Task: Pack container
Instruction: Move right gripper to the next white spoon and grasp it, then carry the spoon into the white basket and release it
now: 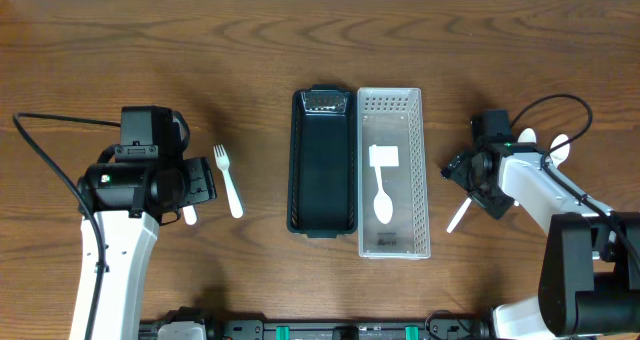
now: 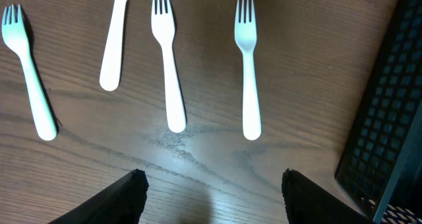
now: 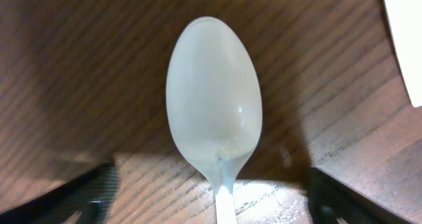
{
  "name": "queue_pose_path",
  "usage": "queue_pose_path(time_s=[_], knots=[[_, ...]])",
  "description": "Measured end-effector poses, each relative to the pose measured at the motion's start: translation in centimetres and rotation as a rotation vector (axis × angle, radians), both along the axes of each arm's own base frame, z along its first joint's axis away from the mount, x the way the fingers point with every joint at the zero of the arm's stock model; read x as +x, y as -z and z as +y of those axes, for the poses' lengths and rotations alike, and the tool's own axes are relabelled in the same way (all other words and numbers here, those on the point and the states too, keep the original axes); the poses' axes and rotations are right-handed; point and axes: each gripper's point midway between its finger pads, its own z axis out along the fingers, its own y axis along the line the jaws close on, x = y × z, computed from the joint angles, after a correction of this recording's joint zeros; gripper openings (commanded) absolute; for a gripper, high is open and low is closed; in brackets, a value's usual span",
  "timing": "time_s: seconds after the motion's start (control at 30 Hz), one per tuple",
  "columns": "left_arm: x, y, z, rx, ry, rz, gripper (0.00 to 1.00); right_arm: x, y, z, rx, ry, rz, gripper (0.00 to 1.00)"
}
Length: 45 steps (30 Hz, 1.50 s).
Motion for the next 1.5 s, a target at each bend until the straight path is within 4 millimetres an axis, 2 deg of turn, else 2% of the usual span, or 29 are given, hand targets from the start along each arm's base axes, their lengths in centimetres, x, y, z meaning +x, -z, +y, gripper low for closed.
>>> queue_pose_path(time_s=[0.07, 0.37, 0.83, 1.2, 1.3, 1.4, 1.5], knots=[[0.0, 0.0, 0.0, 0.0, 0.0, 0.0, 0.68, 0.1, 0.0, 0.0, 0.0, -0.002, -0.001, 0.62], [0.0, 0.0, 0.0, 0.0, 0.0, 0.0, 0.68, 0.0, 0.0, 0.1, 0.004, -0.004, 0.002, 0.31], [0.0, 0.0, 0.0, 0.0, 0.0, 0.0, 0.68, 0.0, 0.0, 0.2, 0.009, -0.004, 0.003, 0.01], [0.0, 0.0, 0.0, 0.0, 0.0, 0.0, 0.68, 0.0, -0.1, 0.2, 0.011, -0.008, 0.009, 0.01], [0.0, 0.0, 0.0, 0.0, 0.0, 0.0, 0.68, -0.5, -0.7, 0.6, 0.025, -0.043, 0.053, 0.01], [0.0, 0.0, 0.0, 0.0, 0.0, 0.0, 0.68, 0.5, -3.0, 1.0, 0.025, -0.1, 0.05, 0.01], [0.0, 0.0, 0.0, 0.0, 0.0, 0.0, 0.68, 3.8, -8.1, 2.5, 0.019, -0.201, -0.072, 0.01]])
